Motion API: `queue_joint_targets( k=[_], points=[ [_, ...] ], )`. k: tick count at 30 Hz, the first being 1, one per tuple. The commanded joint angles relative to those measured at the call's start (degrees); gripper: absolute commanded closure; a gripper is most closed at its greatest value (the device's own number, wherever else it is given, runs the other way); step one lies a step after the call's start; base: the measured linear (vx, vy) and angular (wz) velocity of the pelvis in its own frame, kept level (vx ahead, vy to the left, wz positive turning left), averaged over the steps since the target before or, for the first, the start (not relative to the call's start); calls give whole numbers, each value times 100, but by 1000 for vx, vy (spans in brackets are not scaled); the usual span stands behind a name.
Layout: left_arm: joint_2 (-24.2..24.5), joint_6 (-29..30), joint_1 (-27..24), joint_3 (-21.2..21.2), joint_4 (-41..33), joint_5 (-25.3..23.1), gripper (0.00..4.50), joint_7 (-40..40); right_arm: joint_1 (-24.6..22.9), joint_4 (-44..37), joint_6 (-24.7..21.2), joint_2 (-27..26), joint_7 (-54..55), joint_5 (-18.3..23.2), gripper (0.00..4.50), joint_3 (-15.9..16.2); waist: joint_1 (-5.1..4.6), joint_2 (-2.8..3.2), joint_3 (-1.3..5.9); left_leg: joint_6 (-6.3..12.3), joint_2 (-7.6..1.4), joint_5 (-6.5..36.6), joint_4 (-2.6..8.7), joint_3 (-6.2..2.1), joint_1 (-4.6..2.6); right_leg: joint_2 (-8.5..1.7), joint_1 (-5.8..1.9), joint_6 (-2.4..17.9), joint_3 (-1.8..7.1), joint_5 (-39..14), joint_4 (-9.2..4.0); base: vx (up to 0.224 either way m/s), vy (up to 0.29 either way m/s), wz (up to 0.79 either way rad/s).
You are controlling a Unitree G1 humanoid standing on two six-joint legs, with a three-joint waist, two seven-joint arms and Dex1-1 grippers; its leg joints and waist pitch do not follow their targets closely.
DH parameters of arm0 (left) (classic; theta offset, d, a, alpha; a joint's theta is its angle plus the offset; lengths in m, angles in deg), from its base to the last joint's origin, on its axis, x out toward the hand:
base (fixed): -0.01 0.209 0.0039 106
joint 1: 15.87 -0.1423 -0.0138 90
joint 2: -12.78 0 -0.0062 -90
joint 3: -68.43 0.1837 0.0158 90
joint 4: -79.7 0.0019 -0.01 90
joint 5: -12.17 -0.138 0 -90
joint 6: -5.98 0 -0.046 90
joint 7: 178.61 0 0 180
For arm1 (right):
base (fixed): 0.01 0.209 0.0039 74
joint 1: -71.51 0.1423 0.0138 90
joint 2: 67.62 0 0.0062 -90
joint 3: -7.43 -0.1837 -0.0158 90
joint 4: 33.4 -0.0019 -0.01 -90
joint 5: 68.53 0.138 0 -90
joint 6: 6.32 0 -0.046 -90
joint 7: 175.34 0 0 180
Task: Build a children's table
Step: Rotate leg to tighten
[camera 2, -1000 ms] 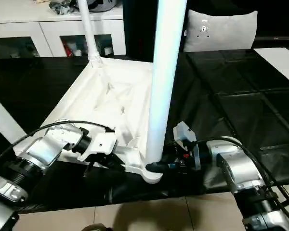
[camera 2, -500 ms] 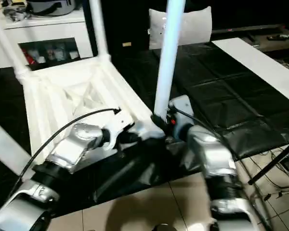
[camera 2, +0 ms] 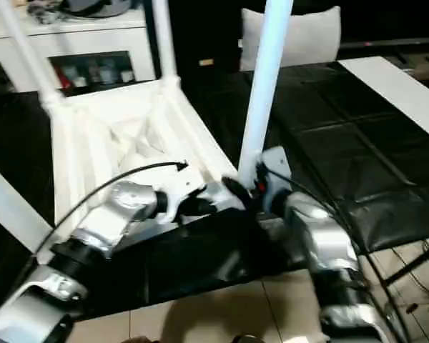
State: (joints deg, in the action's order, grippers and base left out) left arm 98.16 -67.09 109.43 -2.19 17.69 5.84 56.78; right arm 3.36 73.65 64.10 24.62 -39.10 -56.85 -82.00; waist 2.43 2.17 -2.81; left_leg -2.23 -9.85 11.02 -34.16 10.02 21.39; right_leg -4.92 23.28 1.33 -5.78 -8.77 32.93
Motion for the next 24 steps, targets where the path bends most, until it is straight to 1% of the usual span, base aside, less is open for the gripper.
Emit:
queue_joint_targets(
  k=[1,2,3,5,6,7,8,9,10,11,12,13,14,15,16,19,20,21,22,24],
  points=[
    [77,-299,83,81,-67,71,450,246,-22,-161,107,189,-412,125,54,43,16,-68,376,488,-307,1147,387,-100,-59,-389,-340,947,279,-1953,-440,0,0,0],
    [141,-405,80,130,-50,69,450,353,-40,-186,141,283,-568,150,44,62,29,-65,366,485,-312,1179,392,-104,-60,-397,-335,936,282,-1998,-448,0,0,0],
    [256,-506,72,208,-44,58,450,545,-55,-206,164,435,-828,197,22,84,33,-60,375,463,-322,1166,393,-108,-61,-404,-338,955,286,-1951,-432,0,0,0],
    [516,-824,59,373,-22,68,450,1022,-59,-204,229,785,-1383,271,17,156,54,-68,378,493,-321,1163,386,-102,-60,-407,-343,967,292,-1901,-425,0,0,0],
    [549,-851,58,392,-22,70,450,1085,-55,-198,233,827,-1448,275,14,168,70,-69,383,519,-318,1118,381,-100,-52,-403,-351,997,290,-1826,-411,0,0,0],
    [667,-997,56,463,-19,66,450,1317,-36,-178,257,966,-1690,283,6,222,81,-78,380,529,-317,1088,377,-93,-52,-404,-346,1010,294,-1798,-408,0,0,0],
    [697,-1044,54,482,-18,65,450,1379,-32,-174,267,1001,-1749,281,6,238,105,-73,379,539,-322,1034,376,-87,-47,-405,-348,1035,294,-1759,-394,0,0,0],
    [731,-1097,53,503,-16,63,450,1448,-27,-170,279,1040,-1814,278,6,256,105,-73,379,539,-322,1034,376,-87,-47,-405,-348,1035,294,-1759,-394,0,0,0],
    [872,-1314,44,585,-15,77,450,1780,-11,-156,359,1184,-2111,259,6,346,132,-67,382,535,-329,1020,373,-91,-53,-406,-338,1058,287,-1742,-385,0,0,0],
    [940,-1404,37,625,-31,102,450,1961,-15,-194,354,1246,-2297,287,6,391,148,-55,388,533,-340,1014,373,-87,-63,-406,-340,1080,288,-1707,-379,0,0,0],
    [1003,-1456,38,670,-47,110,450,2109,-42,-275,305,1316,-2569,376,6,441,157,-57,392,535,-339,1001,370,-86,-60,-402,-341,1086,285,-1677,-371,0,0,0],
    [1003,-1456,38,670,-47,110,450,2109,-42,-275,305,1316,-2569,376,6,441,181,-55,386,549,-347,1036,370,-80,-64,-404,-340,1089,285,-1706,-374,0,0,0],
    [1087,-1621,63,754,-13,136,450,2315,-81,-371,305,1451,-3024,514,6,560,216,-56,392,551,-352,1032,366,-79,-76,-408,-334,1095,285,-1721,-372,0,0,0],
    [1102,-1655,68,776,-8,143,450,2367,-89,-385,310,1480,-3121,537,34,596,258,-50,398,554,-369,1029,364,-75,-89,-413,-325,1096,294,-1696,-364,0,0,0],
    [1134,-1727,74,823,-2,153,450,2478,-92,-390,330,1525,-3286,563,34,663,271,-56,390,561,-370,1040,371,-77,-87,-407,-321,1099,294,-1698,-367,0,0,0],
    [1190,-1814,58,897,-56,179,450,2679,-64,-336,333,1527,-3411,557,60,731,306,-66,385,488,-369,1078,383,-79,-85,-425,-323,1095,294,-1813,-369,0,0,0],
    [1209,-1819,42,916,-108,210,450,2784,-45,-311,333,1518,-3486,561,60,760,319,-84,391,459,-366,1080,382,-78,-90,-430,-325,1071,295,-1874,-371,0,0,0],
    [1217,-1821,35,923,-134,226,450,2839,-35,-298,334,1515,-3530,565,73,775,322,-80,379,439,-364,1102,386,-77,-85,-431,-322,1043,295,-1963,-380,0,0,0],
    [1232,-1812,19,938,-187,249,450,2915,-34,-308,320,1509,-3601,585,82,802,327,-80,382,428,-366,1109,387,-78,-90,-431,-320,1030,295,-1992,-380,0,0,0],
    [1245,-1814,2,951,-243,258,450,2986,-75,-429,214,1488,-3782,695,96,894,332,-85,388,431,-376,1092,390,-81,-91,-433,-324,1045,299,-1946,-370,0,0,0]
  ],
)
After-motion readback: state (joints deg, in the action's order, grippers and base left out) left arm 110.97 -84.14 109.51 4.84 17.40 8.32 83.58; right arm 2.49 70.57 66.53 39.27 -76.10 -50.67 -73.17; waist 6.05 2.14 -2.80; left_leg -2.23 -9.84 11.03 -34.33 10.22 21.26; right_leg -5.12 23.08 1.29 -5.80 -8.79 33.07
